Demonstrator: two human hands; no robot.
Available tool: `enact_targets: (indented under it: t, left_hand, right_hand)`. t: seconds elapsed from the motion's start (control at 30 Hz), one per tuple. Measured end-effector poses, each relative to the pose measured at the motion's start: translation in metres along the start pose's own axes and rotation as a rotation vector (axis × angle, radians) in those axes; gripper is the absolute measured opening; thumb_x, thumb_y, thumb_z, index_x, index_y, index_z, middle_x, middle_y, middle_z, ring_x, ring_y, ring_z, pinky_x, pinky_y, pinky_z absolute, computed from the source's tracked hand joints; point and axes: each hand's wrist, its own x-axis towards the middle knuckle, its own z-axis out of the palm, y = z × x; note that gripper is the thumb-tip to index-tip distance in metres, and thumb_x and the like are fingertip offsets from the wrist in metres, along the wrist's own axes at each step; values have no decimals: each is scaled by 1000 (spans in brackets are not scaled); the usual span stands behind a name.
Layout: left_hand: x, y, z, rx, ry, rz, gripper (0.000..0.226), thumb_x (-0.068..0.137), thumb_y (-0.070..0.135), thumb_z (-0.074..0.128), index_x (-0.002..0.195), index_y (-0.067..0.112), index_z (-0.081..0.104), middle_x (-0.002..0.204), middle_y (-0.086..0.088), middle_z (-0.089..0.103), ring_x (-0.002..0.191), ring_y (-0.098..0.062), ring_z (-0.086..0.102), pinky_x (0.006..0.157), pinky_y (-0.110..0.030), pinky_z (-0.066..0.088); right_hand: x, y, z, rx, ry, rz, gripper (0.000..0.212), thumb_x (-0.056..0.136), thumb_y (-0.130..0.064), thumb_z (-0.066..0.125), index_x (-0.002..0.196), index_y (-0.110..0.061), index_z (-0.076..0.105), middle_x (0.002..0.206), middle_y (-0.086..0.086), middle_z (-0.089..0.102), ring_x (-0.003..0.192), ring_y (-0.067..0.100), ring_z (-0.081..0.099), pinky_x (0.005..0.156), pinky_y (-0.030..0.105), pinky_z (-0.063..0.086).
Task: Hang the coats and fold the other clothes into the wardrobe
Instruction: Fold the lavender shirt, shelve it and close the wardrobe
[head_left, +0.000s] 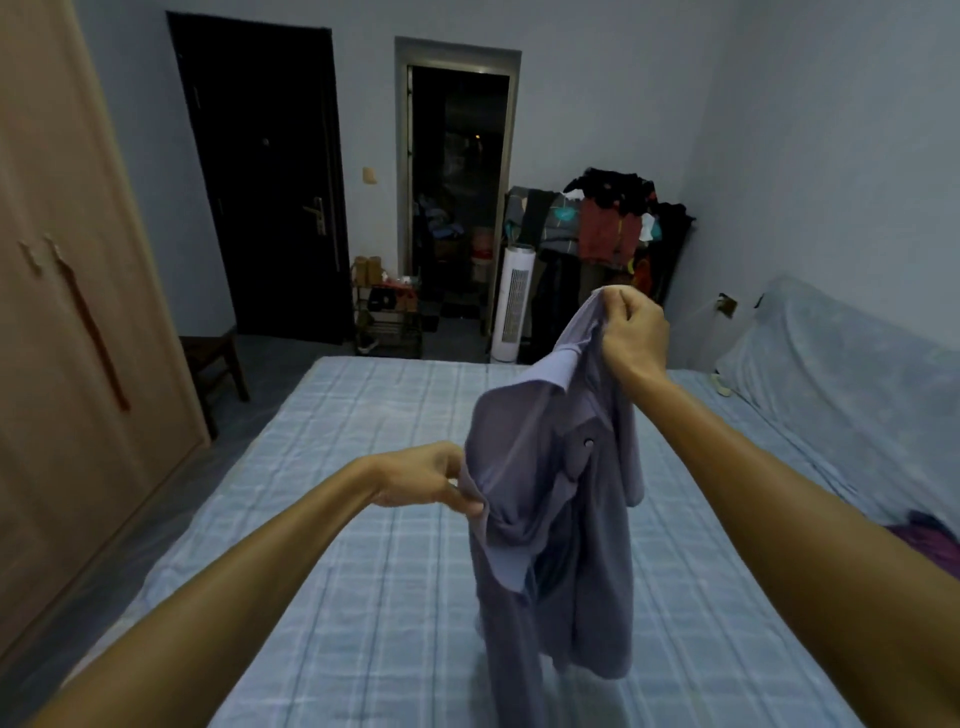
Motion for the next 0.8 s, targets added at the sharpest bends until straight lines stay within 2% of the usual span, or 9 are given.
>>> enact_targets:
  t: [0.1,0.2,0.33,0.4,0.47,0.57,0.67,0.73,0.8]
  left_hand:
    - [7,-8,-4,-201,231,50,12,86,0,64,94,7,69,88,0,73,87,-11,68,75,-22,52]
    - [16,-10,-11,-371,598,114,12,89,9,62,97,18,66,83,7,73,83,-14,66,66,-21,53]
    - [21,6,-30,-181,962,145,8,89,26,64,81,27,64,76,10,67,71,-3,58,60,-19,47]
    - [20,15,-40,-73,939,149,4,85,28,61,81,26,61,81,7,63,73,-4,55,64,-25,45]
    - [18,24,-48,-51,900,126,13,75,14,48,85,19,54,83,4,55,74,-9,49,63,-28,38]
    - [8,34,-52,28,844,30,33,68,-3,40,98,12,41,90,-4,46,77,-19,44,59,-32,35]
    - [-4,45,-44,152,765,-7,47,57,5,39,103,15,36,92,-4,43,79,-20,47,61,-36,41]
    - [-10,49,-36,211,718,-32,53,54,6,39,105,20,36,98,0,44,89,-20,50,65,-36,46]
    - [-17,50,-30,285,675,-79,57,53,7,41,107,25,37,108,-1,45,101,-21,51,72,-37,50]
  right_hand:
    - [2,6,-10,-70,22,7,31,100,-27,39,91,-17,67,85,-6,63,80,13,56,67,29,40]
    - [1,14,-27,-152,59,41,35,100,-34,36,74,-19,53,72,-3,57,72,20,54,63,37,39]
    - [-14,25,-56,-330,-14,-52,38,98,-40,38,74,-15,55,71,0,60,70,23,56,60,32,36]
    - [-25,31,-72,-349,-121,-179,37,92,-52,44,90,-20,63,80,-1,65,75,17,59,63,30,41]
    - [-32,41,-87,-431,-275,-323,54,81,-67,48,115,-27,59,89,0,61,76,16,57,66,31,46]
    - [-42,56,-96,-554,-395,-481,64,77,-61,63,131,-28,52,87,-1,43,67,17,48,60,30,44]
    - [-52,69,-91,-492,-368,-613,32,87,-45,57,102,-22,72,73,-1,43,57,20,46,51,30,37]
    - [-56,75,-88,-459,-356,-553,44,89,-49,43,83,-16,72,69,2,54,60,24,53,52,33,39]
    - [-59,79,-88,-389,-336,-423,45,92,-44,44,72,-9,63,69,4,58,64,22,53,58,35,41]
